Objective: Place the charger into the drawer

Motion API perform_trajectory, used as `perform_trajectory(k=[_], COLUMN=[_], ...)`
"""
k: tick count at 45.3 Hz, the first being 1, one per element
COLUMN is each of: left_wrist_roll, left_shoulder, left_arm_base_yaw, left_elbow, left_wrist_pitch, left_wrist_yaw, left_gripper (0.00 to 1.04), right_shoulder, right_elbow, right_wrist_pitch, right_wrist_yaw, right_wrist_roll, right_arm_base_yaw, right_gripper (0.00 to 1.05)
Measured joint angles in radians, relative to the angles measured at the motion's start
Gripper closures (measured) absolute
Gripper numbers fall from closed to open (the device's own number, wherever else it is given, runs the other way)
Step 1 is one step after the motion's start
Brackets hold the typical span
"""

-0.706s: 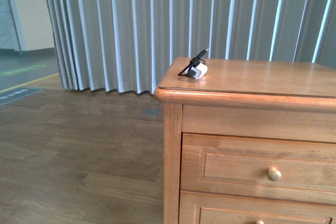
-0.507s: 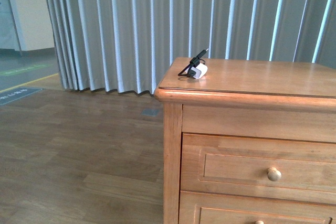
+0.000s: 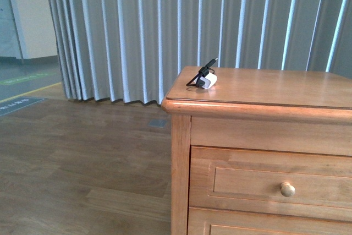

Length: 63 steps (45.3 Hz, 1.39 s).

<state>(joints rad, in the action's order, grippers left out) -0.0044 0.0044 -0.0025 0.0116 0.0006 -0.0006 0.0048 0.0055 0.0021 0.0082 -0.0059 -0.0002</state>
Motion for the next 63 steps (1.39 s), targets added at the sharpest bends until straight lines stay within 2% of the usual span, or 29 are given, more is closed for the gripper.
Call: perform_trajectory(k=[4, 6, 15, 22, 30, 37, 41, 63], left_wrist_roll=[0.0, 0.0, 0.0, 0.0, 0.0, 0.0, 0.0, 0.0], left_shoulder=[0.0, 0.0, 0.0, 0.0, 0.0, 0.0, 0.0, 0.0], left_arm_base_yaw=[0.0, 0.0, 0.0, 0.0, 0.0, 0.0, 0.0, 0.0], left_elbow=[0.0, 0.0, 0.0, 0.0, 0.0, 0.0, 0.0, 0.0], left_wrist_pitch=[0.0, 0.0, 0.0, 0.0, 0.0, 0.0, 0.0, 0.0], left_wrist_yaw=[0.0, 0.0, 0.0, 0.0, 0.0, 0.0, 0.0, 0.0], left_gripper=[0.06, 0.06, 0.06, 0.06, 0.06, 0.06, 0.06, 0.06], right_shoulder=[0.041, 0.085, 0.494, 0.997, 1.426, 1.782, 1.885, 2.168], right_elbow=[0.0, 0.0, 0.061, 0.183, 0.329, 0.504, 0.567, 0.809], right_wrist_pitch=[0.08, 0.129, 0.367, 0.661, 0.855, 0.943, 0.958, 1.041], right_wrist_yaw=[0.173, 0.227, 0.25, 0.281, 0.287, 0.281, 0.278, 0.322], right_wrist_roll=[-0.061, -0.074, -0.055, -0.057, -0.098, -0.111, -0.115, -0.137], right_arm_base_yaw=[0.068, 0.101, 0.188, 0.276, 0.34, 0.339, 0.328, 0.254], right_gripper=[0.08, 0.08, 0.08, 0.08, 0.08, 0.08, 0.08, 0.08])
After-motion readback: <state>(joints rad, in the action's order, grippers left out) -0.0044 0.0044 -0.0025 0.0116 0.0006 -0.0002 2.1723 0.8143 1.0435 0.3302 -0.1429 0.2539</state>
